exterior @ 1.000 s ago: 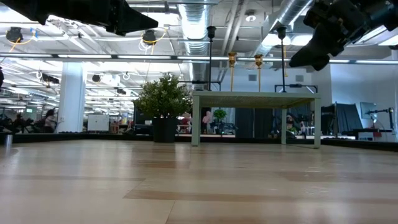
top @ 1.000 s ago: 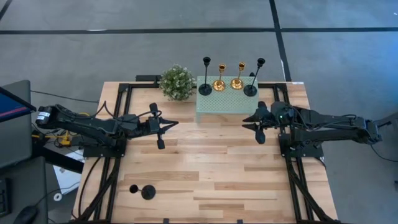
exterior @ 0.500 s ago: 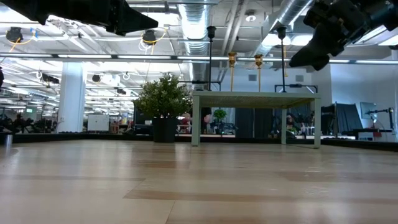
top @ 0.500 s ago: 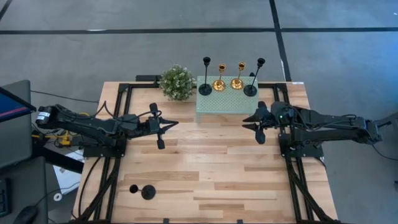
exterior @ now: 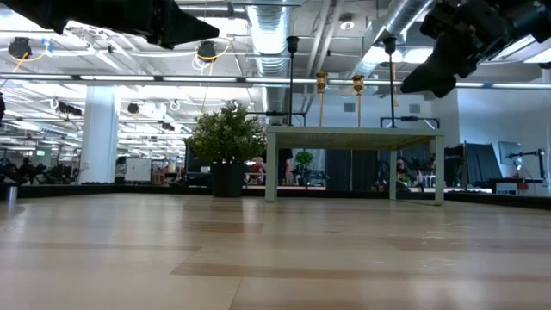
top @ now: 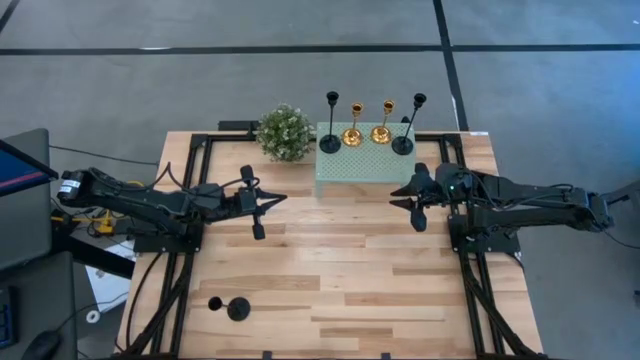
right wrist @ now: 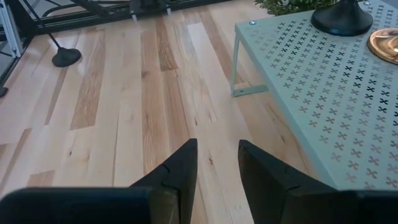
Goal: Pick & Place candle stick holders
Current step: Put the black candle holder on the shelf
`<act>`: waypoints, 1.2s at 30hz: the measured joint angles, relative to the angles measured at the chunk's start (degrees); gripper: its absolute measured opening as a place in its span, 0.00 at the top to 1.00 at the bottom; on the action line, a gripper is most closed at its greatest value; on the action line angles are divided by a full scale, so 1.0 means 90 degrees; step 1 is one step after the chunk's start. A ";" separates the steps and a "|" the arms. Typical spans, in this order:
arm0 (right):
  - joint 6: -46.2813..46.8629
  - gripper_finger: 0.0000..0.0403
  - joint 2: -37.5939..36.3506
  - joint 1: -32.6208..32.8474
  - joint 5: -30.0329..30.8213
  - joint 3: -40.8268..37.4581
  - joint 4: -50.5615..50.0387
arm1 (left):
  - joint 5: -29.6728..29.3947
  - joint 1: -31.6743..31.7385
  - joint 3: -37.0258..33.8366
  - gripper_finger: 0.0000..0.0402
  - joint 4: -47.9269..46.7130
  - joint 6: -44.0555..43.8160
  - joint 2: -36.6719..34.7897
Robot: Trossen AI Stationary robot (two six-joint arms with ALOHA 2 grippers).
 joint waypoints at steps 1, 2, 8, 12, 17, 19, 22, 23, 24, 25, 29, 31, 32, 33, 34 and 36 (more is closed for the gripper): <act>0.0000 0.73 0.0000 0.0000 0.0000 0.0000 0.0000 | 0.0000 0.0001 0.0002 0.98 0.0025 0.0000 -0.0001; 0.0000 0.73 0.0000 0.0000 0.0000 0.0000 0.0000 | 0.0000 -0.0001 0.0002 0.98 0.0036 0.0000 -0.0005; 0.0000 0.73 0.0000 0.0000 0.0000 0.0000 0.0008 | 0.0239 -0.0012 0.0005 0.98 -0.0013 0.0045 -0.0199; 0.0000 0.73 0.0000 0.0000 0.0000 0.0000 0.0067 | 0.0240 -0.0013 0.0006 0.98 -0.0703 0.0177 -0.0526; 0.0001 0.73 0.0000 0.0000 0.0000 0.0000 0.0240 | 0.1266 -0.0013 0.0006 0.98 -0.1642 -0.0172 -0.0906; 0.0002 0.73 0.0000 0.0000 0.0000 0.0000 0.0375 | 0.2049 -0.0013 0.0006 0.98 -0.1816 -0.0335 -0.1010; 0.0000 0.73 0.0000 0.0000 0.0000 0.0000 0.0550 | 0.2929 -0.0013 0.0006 0.98 -0.2174 -0.0511 -0.1168; 0.0000 0.73 0.0002 0.0000 0.0000 0.0000 0.0605 | 0.3172 -0.0013 0.0006 0.98 -0.2313 -0.0578 -0.1228; 0.0000 0.73 0.0002 0.0000 0.0000 0.0000 0.0678 | 0.3411 -0.0013 0.0006 0.98 -0.2450 -0.0666 -0.1290; 0.0001 0.73 0.0002 0.0000 0.0000 0.0000 0.0730 | 0.3648 -0.0013 0.0006 0.98 -0.2578 -0.0717 -0.1346; 0.0000 0.73 0.0000 0.0000 0.0000 0.0000 0.0758 | 0.4514 -0.0013 0.0006 0.98 -0.3256 -0.1087 -0.1486; 0.0000 0.73 0.0000 0.0000 0.0000 0.0000 0.0758 | 0.4571 -0.0013 0.0006 0.98 -0.3732 -0.1187 -0.1548; 0.0000 0.73 0.0000 0.0000 0.0000 0.0000 0.0759 | 0.4571 -0.0013 0.0006 0.98 -0.3985 -0.1210 -0.1574; 0.0000 0.73 0.0001 0.0000 0.0000 0.0000 0.0760 | 0.4569 -0.0012 0.0006 0.98 -0.4228 -0.1226 -0.1601; 0.0001 0.73 0.0001 0.0000 0.0000 0.0000 0.0760 | 0.4571 -0.0010 0.0004 0.98 -0.4448 -0.1226 -0.1623; 0.0000 0.73 0.0000 0.0000 0.0000 0.0000 0.0760 | 0.4575 -0.0013 0.0004 0.98 -0.4708 -0.1288 -0.1622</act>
